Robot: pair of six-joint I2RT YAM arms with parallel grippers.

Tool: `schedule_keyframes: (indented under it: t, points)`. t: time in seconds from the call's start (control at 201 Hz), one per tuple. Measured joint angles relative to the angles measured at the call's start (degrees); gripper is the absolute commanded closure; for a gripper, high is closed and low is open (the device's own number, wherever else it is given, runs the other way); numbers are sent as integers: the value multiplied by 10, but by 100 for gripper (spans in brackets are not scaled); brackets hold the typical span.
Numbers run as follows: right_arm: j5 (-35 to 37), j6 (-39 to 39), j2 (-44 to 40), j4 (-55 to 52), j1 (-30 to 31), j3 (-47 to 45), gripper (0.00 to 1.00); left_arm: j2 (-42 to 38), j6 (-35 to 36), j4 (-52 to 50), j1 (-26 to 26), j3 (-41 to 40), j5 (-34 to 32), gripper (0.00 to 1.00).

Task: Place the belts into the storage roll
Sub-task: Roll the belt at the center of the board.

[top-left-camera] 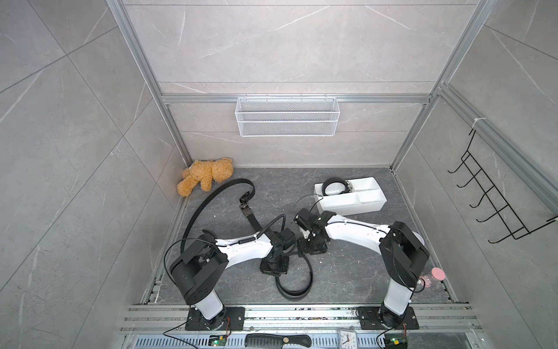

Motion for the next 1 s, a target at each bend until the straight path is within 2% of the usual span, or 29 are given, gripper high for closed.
schedule_keyframes:
  t: [0.114,0.269,0.314,0.328,0.493,0.737,1.0]
  points:
    - [13,-42,45,-33,-23,125,22,8,31,-19,3,10,-10,100]
    - [9,-79,179,-50,-21,311,19,5,54,-28,4,5,-14,100]
    - [5,-84,217,-54,-21,356,3,0,61,-27,4,0,-14,100]
    - [3,-89,233,-57,-22,373,1,-2,63,-26,5,-1,-14,100]
    - [-30,-112,355,-92,-21,549,1,-3,96,-26,5,-4,-12,100]
    - [-77,-180,529,-187,-7,892,0,-3,151,-21,4,-4,4,100]
    - [-111,-243,562,-243,22,894,0,-3,185,-9,4,-6,30,100]
